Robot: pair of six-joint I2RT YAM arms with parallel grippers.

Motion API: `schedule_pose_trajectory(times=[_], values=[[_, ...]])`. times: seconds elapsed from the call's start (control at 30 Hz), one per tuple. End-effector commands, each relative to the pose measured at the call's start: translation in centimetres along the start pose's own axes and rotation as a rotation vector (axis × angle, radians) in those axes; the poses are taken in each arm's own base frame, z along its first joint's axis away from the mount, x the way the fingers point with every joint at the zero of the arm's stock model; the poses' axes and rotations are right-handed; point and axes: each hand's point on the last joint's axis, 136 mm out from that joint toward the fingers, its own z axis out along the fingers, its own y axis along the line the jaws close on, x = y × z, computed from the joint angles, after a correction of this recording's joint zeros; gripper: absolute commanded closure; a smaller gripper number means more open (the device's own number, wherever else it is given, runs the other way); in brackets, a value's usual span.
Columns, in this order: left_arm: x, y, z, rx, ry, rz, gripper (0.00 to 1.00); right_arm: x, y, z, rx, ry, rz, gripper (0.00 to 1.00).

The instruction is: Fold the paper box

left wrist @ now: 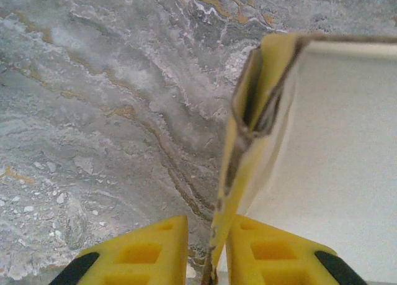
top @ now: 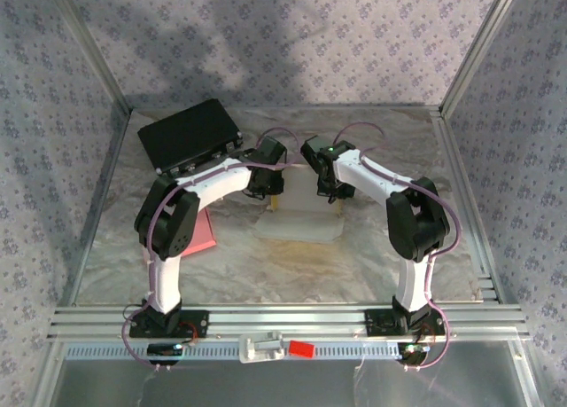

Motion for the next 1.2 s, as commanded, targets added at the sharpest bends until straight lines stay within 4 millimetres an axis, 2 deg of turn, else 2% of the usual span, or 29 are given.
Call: schedule_pose_trajectory(times=[0.0, 0.17, 0.23, 0.53, 0.63, 0.73, 0.9, 1.03, 1.17], values=[[-0.8, -0.3, -0.4, 0.020, -0.014, 0.009, 0.80, 0.3, -1.0, 0.1, 0.043, 0.011, 0.010, 1.00], [-0.9, 0.1, 0.0, -0.011, -0.020, 0.020, 0.92, 0.3, -0.9, 0.2, 0.041, 0.012, 0.009, 1.00], [-1.0, 0.6, 0.1, -0.065, -0.022, 0.035, 1.00, 0.4, -0.9, 0.3, 0.045, 0.014, 0.010, 1.00], [0.0, 3.3, -1.2, -0.375, -0.032, 0.043, 1.00, 0.7, -1.3, 0.6, 0.092, 0.031, 0.010, 1.00], [0.1, 3.3, -1.3, -0.382, -0.036, 0.019, 1.00, 0.9, -1.1, 0.9, 0.088, 0.041, 0.008, 1.00], [-0.1, 2.4, -1.1, -0.335, -0.030, 0.029, 1.00, 1.0, -0.8, 1.0, 0.077, 0.046, 0.006, 1.00], [-0.4, 0.6, -0.5, -0.176, -0.030, 0.018, 0.83, 0.9, -0.9, 1.0, 0.072, 0.049, 0.006, 1.00], [0.0, -0.1, -0.1, -0.103, -0.005, 0.030, 0.74, 0.8, -1.0, 1.0, 0.063, 0.051, 0.013, 1.00], [-0.3, -0.9, -1.3, -0.051, -0.030, 0.024, 0.67, 0.9, -1.0, 1.2, 0.063, 0.061, 0.009, 1.00]])
